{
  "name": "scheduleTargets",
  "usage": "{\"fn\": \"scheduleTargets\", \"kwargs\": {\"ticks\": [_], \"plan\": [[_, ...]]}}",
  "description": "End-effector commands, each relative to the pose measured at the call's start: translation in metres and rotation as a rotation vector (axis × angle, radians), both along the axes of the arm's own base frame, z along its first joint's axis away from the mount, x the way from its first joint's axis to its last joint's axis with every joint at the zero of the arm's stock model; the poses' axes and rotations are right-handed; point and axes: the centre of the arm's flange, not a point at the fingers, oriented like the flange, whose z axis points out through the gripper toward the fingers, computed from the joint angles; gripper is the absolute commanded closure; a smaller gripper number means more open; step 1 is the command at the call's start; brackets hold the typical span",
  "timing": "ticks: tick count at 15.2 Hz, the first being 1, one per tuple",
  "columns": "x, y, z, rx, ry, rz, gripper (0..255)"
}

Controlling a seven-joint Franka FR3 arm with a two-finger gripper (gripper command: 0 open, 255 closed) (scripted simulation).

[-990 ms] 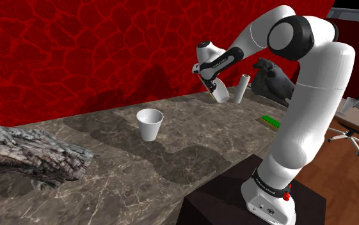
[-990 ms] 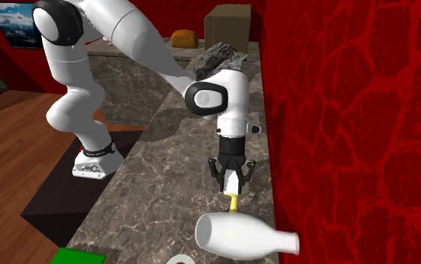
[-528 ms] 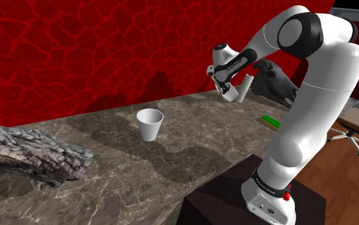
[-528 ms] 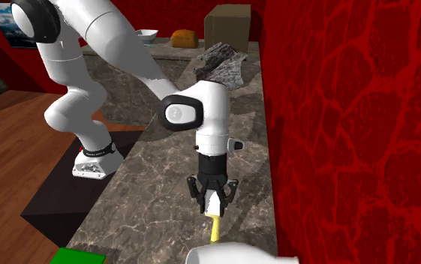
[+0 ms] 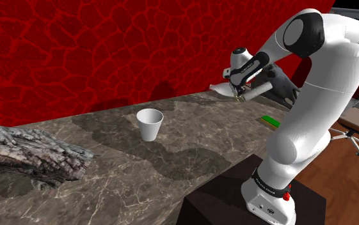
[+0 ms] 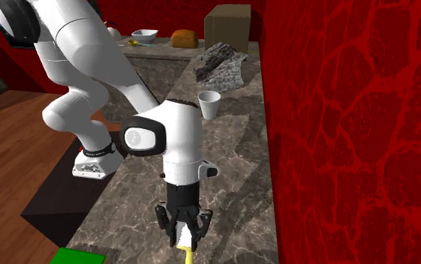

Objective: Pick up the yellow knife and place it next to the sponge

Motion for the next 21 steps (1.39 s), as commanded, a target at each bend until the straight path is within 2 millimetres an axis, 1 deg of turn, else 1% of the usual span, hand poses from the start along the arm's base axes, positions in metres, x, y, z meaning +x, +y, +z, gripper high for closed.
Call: {"fn": "scheduleTargets", "kwargs": {"ticks": [1, 12, 13, 21], "plan": [[-0.019, -0.019, 0.002, 0.000, 0.001, 0.001, 255], [-0.119, -0.125, 0.002, 0.000, 0.001, 0.001, 255], [-0.123, -0.130, 0.002, 0.000, 0.001, 0.001, 255], [-0.123, -0.130, -0.040, 0.000, 0.001, 0.001, 255]]}}
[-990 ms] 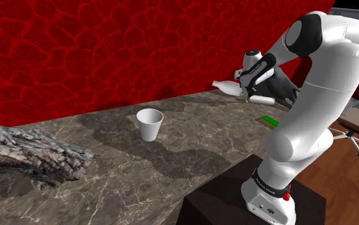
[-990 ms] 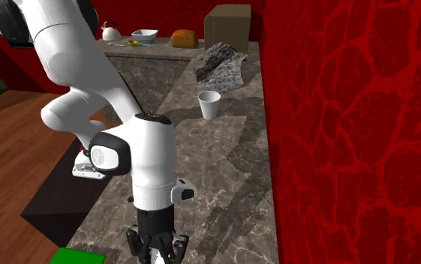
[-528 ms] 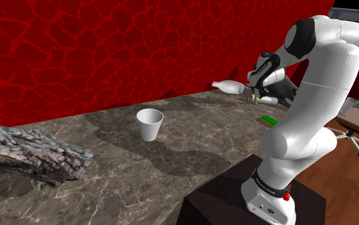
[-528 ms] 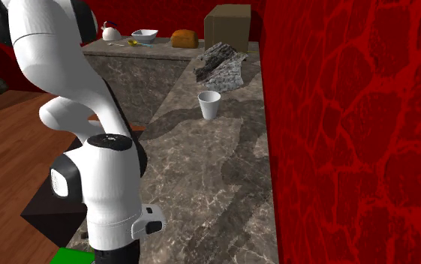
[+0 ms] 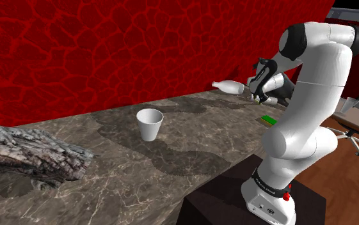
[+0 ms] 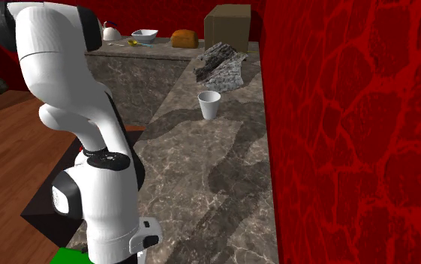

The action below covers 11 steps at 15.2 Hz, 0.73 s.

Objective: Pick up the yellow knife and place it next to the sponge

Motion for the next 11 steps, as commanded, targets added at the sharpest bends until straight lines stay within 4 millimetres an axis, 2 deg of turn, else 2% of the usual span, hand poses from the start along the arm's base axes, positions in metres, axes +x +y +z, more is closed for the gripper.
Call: {"fn": "scheduleTargets", "kwargs": {"ticks": [1, 8, 11], "plan": [[0.000, 0.000, -0.011, 0.000, 0.000, 0.000, 255], [0.000, 0.000, -0.046, 0.000, 0.000, 0.000, 255], [0.000, 0.000, -0.046, 0.000, 0.000, 0.000, 255]]}}
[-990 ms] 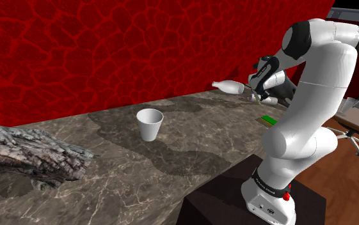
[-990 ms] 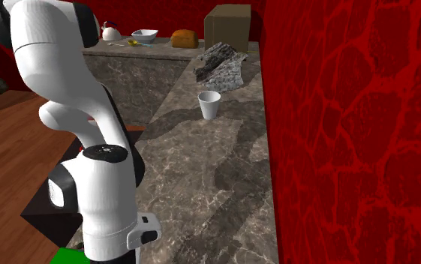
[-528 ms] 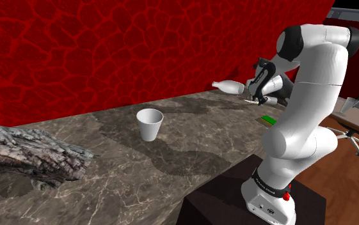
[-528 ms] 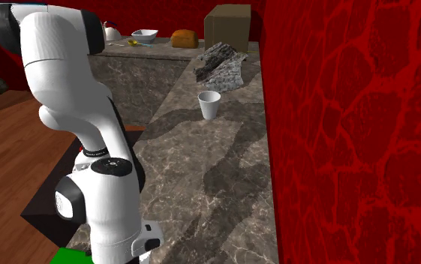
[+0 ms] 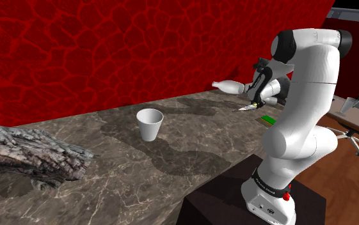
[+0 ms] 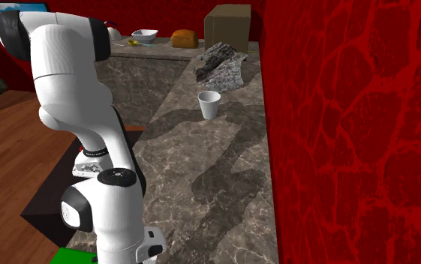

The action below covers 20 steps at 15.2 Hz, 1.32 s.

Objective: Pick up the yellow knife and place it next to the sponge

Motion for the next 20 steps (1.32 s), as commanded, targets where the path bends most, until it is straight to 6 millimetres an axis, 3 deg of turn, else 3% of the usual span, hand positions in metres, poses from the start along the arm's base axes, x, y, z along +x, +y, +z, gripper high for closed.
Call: {"fn": "scheduleTargets", "kwargs": {"ticks": [1, 4, 5, 10, 14, 20], "plan": [[0.000, 0.000, -0.001, 0.000, 0.000, 0.000, 255], [0.000, 0.000, -0.001, 0.000, 0.000, 0.000, 255], [0.000, 0.000, -0.001, 0.000, 0.000, 0.000, 0], [0.000, 0.000, -0.001, 0.000, 0.000, 0.000, 0], [0.002, 0.025, 0.042, 0.000, 0.000, 0.000, 0], [0.002, 0.025, 0.042, 0.000, 0.000, 0.000, 0]]}}
